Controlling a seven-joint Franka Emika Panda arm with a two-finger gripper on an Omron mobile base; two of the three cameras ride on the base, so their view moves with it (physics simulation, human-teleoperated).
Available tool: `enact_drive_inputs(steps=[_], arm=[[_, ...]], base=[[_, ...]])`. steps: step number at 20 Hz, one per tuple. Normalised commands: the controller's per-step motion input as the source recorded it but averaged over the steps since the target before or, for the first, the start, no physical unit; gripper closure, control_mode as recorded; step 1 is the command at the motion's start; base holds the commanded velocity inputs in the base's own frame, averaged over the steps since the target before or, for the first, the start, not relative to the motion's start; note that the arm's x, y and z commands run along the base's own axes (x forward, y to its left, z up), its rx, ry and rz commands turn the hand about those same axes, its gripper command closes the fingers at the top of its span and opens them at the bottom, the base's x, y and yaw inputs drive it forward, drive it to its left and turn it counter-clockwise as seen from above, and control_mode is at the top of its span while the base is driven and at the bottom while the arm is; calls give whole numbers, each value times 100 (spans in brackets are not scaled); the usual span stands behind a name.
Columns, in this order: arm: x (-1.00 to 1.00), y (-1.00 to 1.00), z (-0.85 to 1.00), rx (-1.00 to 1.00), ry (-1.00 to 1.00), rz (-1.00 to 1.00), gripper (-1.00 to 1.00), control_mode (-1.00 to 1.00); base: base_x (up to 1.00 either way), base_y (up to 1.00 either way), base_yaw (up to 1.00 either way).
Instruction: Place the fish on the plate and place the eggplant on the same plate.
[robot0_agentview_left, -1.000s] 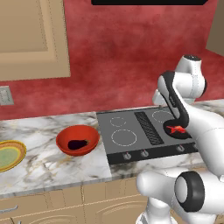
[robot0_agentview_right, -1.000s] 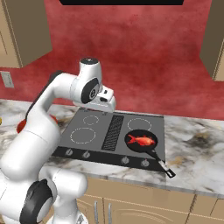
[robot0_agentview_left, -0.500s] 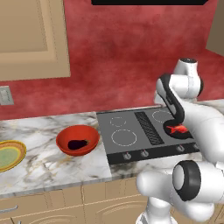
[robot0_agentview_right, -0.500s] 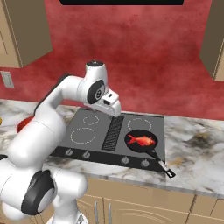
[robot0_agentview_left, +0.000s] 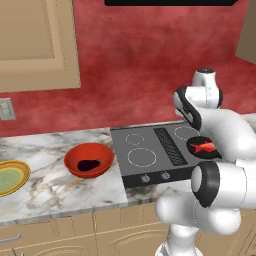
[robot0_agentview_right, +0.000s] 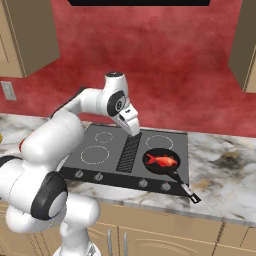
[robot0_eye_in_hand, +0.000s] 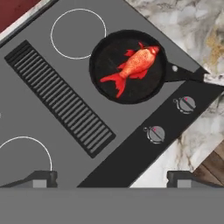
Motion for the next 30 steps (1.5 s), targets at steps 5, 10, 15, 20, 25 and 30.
enact_drive_inputs(steps=[5, 10, 15, 20, 25, 30], arm=[[28, -41, -22, 11, 0, -14, -100, -100], [19, -46, -23, 14, 0, -6, -100, -100], [23, -38, -24, 4, 1, -5, -100, -100], [21, -27, -34, 1, 0, -6, -100, -100], [20, -16, -38, 0, 1, -10, -100, -100], [16, -24, -38, 0, 0, -11, -100, -100]], base=[[0, 0, 0], [0, 0, 0], [0, 0, 0], [0, 0, 0], [0, 0, 0], [0, 0, 0]])
